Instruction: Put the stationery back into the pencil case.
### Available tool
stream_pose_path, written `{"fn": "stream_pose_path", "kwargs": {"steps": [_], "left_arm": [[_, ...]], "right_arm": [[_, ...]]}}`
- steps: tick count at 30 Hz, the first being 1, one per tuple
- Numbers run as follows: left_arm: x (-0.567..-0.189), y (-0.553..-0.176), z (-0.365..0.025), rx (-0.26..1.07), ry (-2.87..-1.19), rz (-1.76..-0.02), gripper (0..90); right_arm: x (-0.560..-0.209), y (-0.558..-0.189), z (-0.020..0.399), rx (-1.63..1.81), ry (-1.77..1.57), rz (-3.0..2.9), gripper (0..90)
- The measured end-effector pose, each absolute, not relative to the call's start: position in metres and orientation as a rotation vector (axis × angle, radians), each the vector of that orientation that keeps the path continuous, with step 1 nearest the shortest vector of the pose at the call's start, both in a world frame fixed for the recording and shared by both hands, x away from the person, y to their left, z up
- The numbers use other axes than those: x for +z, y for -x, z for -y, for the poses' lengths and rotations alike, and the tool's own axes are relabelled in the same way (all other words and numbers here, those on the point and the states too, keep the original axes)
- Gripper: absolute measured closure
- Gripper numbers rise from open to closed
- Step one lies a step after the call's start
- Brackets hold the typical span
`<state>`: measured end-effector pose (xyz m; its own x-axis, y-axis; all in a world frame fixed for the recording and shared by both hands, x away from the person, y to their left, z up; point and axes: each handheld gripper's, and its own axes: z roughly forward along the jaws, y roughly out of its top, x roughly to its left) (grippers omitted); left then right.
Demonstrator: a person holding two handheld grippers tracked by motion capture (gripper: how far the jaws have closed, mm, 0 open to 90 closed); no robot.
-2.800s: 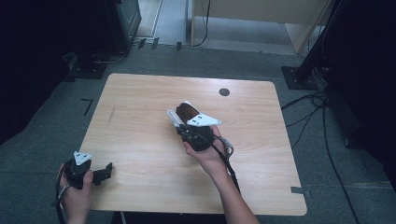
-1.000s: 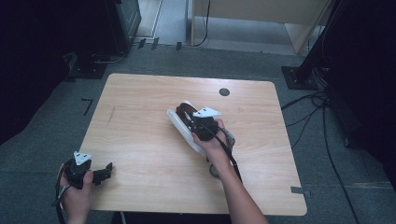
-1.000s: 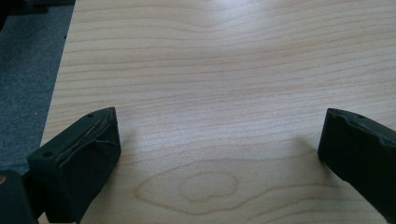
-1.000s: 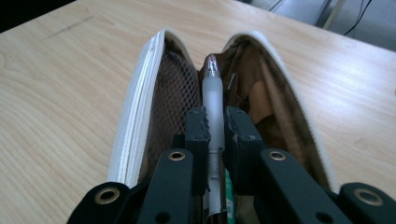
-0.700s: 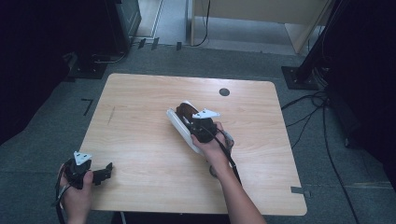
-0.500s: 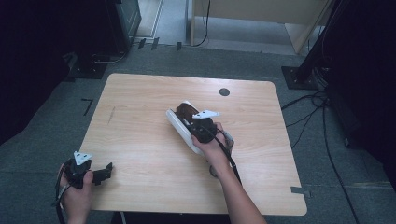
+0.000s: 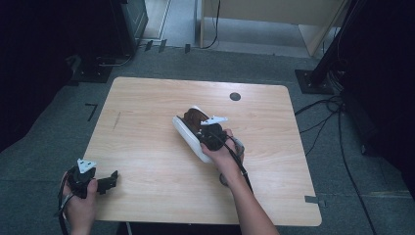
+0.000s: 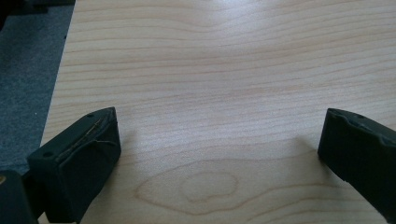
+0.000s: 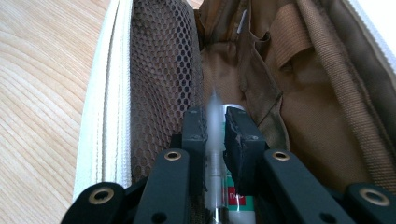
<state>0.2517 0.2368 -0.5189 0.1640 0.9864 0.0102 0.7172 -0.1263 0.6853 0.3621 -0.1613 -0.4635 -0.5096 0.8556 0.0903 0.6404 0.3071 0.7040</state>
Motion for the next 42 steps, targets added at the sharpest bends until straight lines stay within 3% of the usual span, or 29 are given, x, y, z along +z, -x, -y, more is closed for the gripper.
{"fn": "stream_pose_path", "kwargs": {"steps": [23,35,42], "left_arm": [[-0.519,-0.252,-0.237,0.65,-1.903,-1.61,0.0],[-0.519,-0.253,-0.235,0.655,-1.89,-1.627,0.0],[-0.519,-0.258,-0.237,0.674,-1.863,-1.661,0.0]], "right_arm": [[-0.431,-0.338,0.179,1.183,-1.257,-2.163,76.1],[-0.413,-0.305,0.211,1.272,-1.178,-2.116,66.1],[-0.421,-0.276,0.236,1.287,-1.064,-2.171,57.9]]}}
